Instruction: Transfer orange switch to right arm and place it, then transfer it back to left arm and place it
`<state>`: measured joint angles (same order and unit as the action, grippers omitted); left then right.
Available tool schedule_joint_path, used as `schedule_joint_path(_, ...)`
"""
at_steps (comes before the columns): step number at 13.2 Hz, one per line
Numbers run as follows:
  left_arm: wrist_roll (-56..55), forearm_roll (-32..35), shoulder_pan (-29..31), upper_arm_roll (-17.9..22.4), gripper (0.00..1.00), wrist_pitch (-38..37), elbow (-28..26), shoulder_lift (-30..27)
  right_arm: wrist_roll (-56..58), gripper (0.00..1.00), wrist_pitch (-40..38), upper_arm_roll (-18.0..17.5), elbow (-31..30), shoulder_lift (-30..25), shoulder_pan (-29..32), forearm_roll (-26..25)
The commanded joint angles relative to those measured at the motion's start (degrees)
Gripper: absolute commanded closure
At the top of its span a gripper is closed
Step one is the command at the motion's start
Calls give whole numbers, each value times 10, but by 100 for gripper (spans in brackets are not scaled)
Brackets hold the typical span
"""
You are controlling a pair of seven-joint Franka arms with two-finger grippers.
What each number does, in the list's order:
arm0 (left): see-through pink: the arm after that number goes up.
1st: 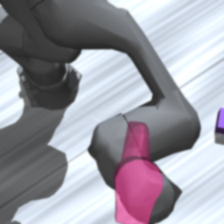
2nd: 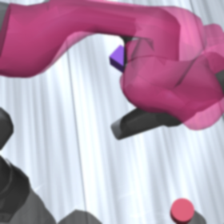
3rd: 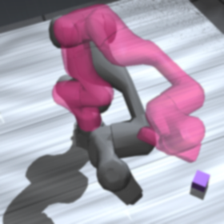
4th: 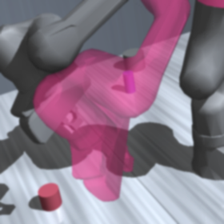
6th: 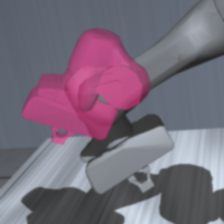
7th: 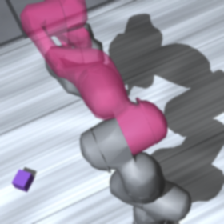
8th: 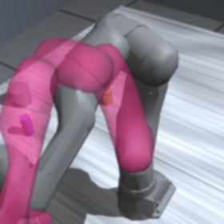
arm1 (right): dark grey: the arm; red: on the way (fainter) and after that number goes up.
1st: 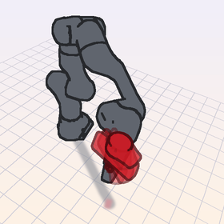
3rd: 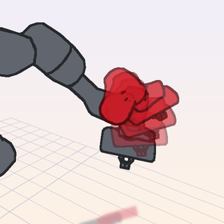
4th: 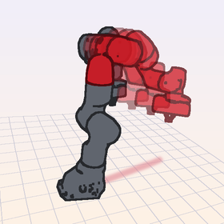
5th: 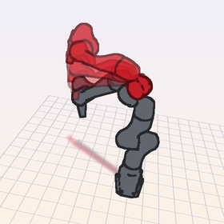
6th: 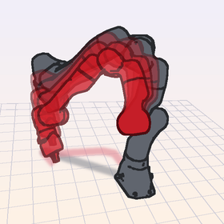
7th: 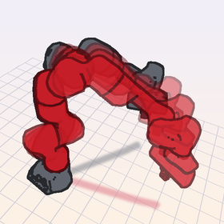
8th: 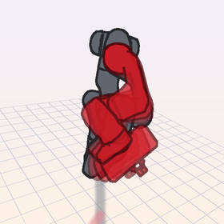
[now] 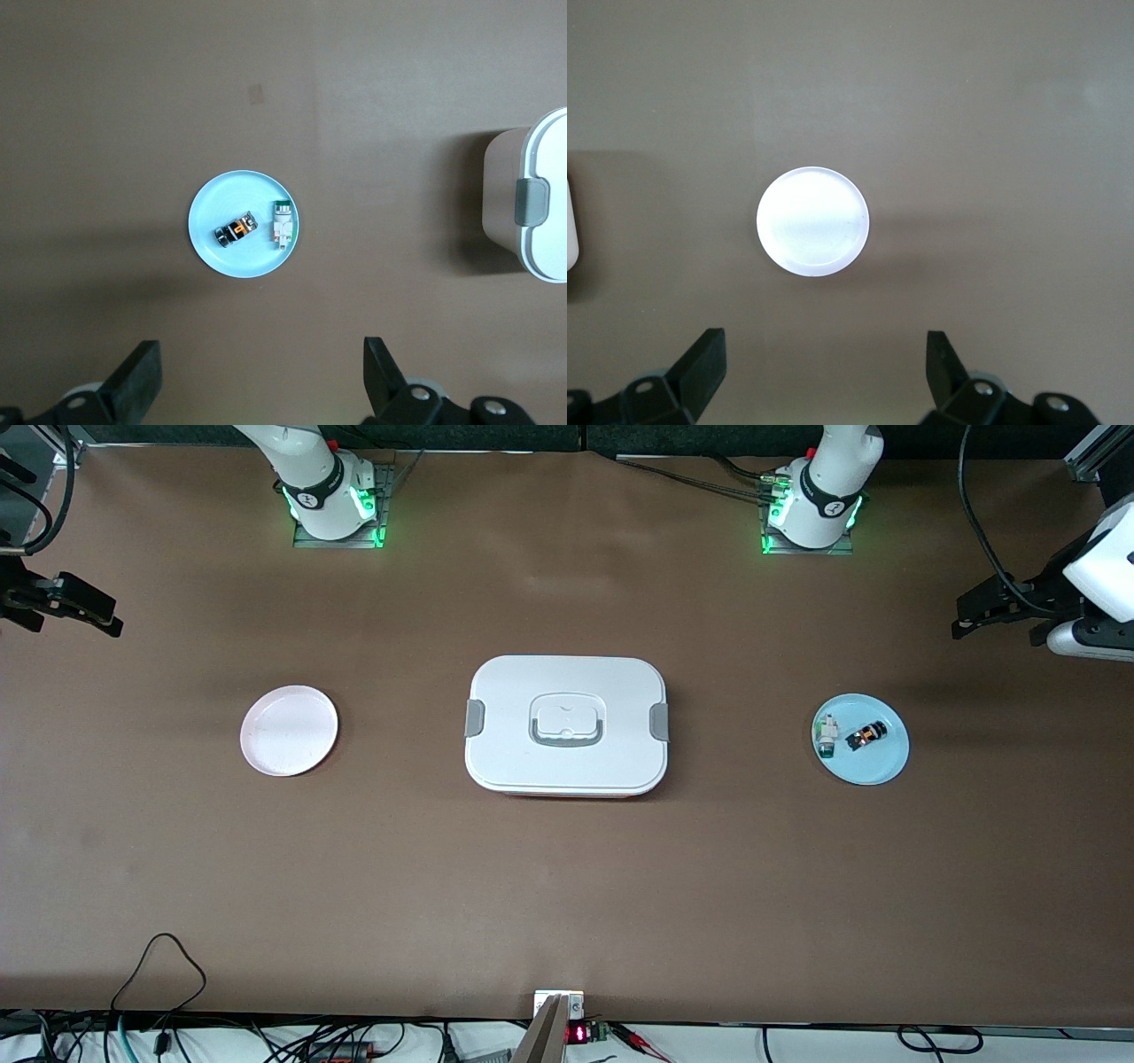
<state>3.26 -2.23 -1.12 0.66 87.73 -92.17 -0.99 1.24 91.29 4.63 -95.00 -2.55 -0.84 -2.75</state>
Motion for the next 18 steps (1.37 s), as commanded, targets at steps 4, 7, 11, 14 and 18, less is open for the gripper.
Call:
schedule_joint_path(4, 24, 5, -50, 56, 0, 9, -10, -5, 9, 0, -18, 2, 14, 4, 3, 1)
schedule_joint_path(7, 11, 4, -28, 40, 0, 9, -10, -2, 8, 0, -23, -1, 15, 3, 0, 3)
schedule_joint_path(11, 10, 4, -6, 22, 0, 9, -10, -1, 8, 0, -27, -1, 14, 3, 0, 4)
schedule_joint_path(14, 10, 14, -12, 17, 0, 9, 4, 6, 8, 0, -27, -1, 14, 3, 0, 3)
schedule_joint_path(18, 13, 27, -12, 10, 0, -11, 22, 20, 8, 0, -28, -1, 14, 3, 0, 1)
